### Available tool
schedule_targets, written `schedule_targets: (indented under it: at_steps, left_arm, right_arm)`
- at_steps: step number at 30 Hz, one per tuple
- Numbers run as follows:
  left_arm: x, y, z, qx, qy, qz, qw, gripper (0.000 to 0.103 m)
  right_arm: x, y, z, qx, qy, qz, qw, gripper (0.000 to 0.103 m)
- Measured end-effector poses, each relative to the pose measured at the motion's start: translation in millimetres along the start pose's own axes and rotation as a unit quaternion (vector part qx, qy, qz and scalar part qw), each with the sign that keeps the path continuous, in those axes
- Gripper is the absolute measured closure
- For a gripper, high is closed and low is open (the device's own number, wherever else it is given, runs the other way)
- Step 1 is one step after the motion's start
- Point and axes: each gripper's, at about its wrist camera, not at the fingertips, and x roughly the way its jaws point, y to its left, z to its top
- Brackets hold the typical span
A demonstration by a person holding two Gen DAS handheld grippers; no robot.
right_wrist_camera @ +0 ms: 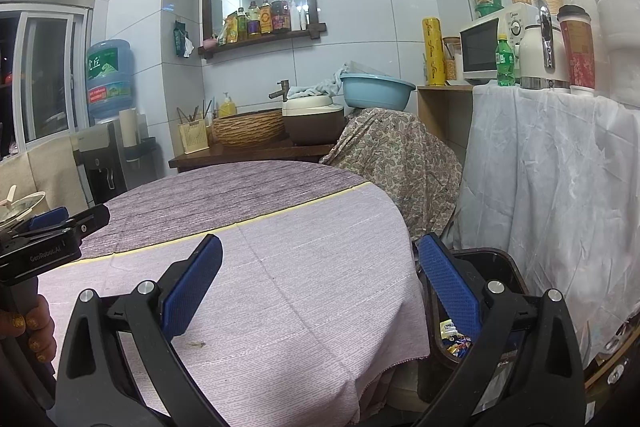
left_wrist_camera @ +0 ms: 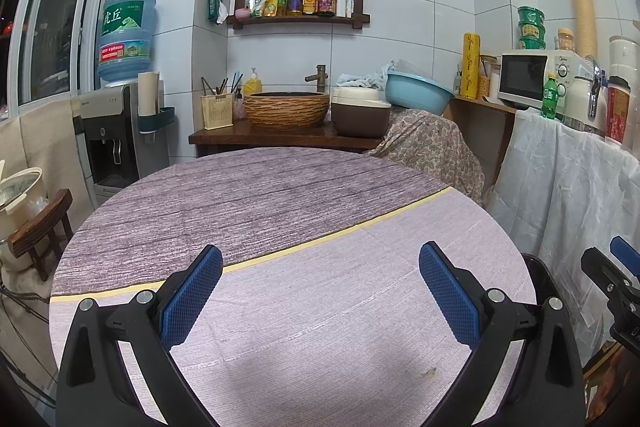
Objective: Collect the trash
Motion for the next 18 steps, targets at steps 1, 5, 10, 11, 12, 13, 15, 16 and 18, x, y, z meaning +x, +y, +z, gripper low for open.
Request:
schedule_targets:
  at_steps: [1,5,10,11,12,13,15,16,18]
  left_arm:
    - [0.1,0.1,-0.3,-0.001,0.001,0.0,1.0,0.005]
    - [0.5,0.9,-0.3,-0.003,0.002,0.001,1.0,0.005]
    - [0.7,1.0,-0.4,-0.003,0.003,0.0,1.0,0.005]
    - [0.6,0.8,-0.4,-0.003,0.003,0.0,1.0,0.005]
    - [0.5,0.5,-0.3,-0.003,0.003,0.001,1.0,0.005]
    - [0.5,0.9,-0.2,-0.002,0.003,0.001,1.0,0.005]
    - [0.5,0.8,-0.2,-0.003,0.003,0.001,1.0,0.005]
    - [0.5,0.8,-0.2,-0.003,0.003,0.001,1.0,0.005]
    - [0.7,0.9,-0.3,-0.003,0.003,0.001,1.0,0.005]
  right_arm:
    - [0.1,0.1,-0.1,0.0,0.0,0.0,1.0,0.006]
    - [-0.1,1.1,-0.1,0.0,0.0,0.0,1.0,0.006]
    - [-0.4,1.8,0.0,0.0,0.0,0.0,1.0,0.006]
    - [-0.5,1.7,-0.2,0.001,0.0,0.0,1.0,0.006]
    - [-0.3,1.7,-0.1,0.001,0.0,0.0,1.0,0.006]
    - [-0.4,1.3,-0.2,0.001,0.0,0.001,1.0,0.006]
    - [-0.5,1.7,-0.1,0.0,0.0,0.0,1.0,0.006]
    - [-0.7,1.8,-0.1,0.0,0.0,0.0,1.0,0.006]
    - [-0.6,2.1,0.0,0.001,0.0,0.0,1.0,0.006]
